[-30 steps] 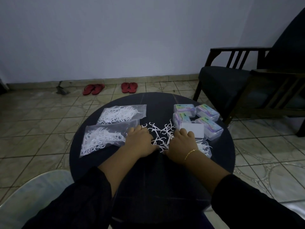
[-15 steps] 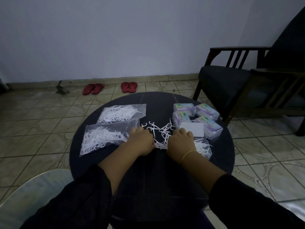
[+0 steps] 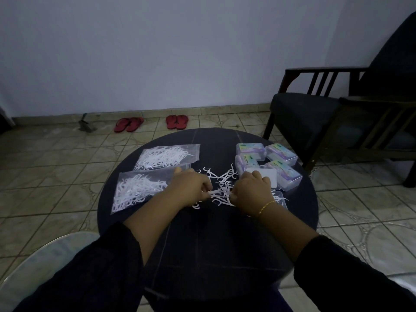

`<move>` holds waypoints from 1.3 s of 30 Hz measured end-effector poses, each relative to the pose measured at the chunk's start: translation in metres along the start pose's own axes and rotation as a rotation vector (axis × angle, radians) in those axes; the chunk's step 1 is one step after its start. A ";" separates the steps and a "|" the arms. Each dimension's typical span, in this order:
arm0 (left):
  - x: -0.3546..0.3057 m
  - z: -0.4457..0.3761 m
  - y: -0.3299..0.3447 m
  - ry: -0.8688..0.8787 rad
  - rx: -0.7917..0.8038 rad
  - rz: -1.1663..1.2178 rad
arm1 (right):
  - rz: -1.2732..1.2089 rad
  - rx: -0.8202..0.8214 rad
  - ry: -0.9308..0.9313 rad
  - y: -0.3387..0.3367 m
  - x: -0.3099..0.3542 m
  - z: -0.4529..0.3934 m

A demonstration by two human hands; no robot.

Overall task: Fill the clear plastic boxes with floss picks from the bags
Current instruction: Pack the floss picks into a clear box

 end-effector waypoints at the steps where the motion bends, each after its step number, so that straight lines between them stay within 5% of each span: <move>1: 0.001 0.000 -0.004 -0.006 -0.004 -0.001 | -0.025 -0.009 -0.004 -0.005 -0.003 0.001; 9: -0.005 -0.003 -0.019 -0.057 -0.015 0.124 | -0.378 0.029 -0.015 -0.016 -0.049 0.000; 15: -0.030 -0.011 -0.014 -0.026 -0.004 0.177 | -0.222 0.193 0.025 -0.012 -0.081 0.007; 21: -0.057 -0.022 -0.008 0.048 0.007 0.148 | -0.050 0.171 0.027 -0.006 -0.087 0.012; 31: -0.108 -0.039 0.008 0.189 0.086 0.063 | -0.194 0.094 0.180 -0.006 -0.129 0.024; 39: -0.116 -0.045 0.017 0.224 0.033 0.080 | -0.209 0.099 0.121 0.000 -0.123 0.027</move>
Point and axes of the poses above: each hand's wrist, its own z-axis away from the middle knuckle, its own y-axis out of the palm, x = y × z, the point moved 8 cm from there along -z, towards the middle knuckle, and after that the axes turned 9 degrees about x, right-handed, at the moved point
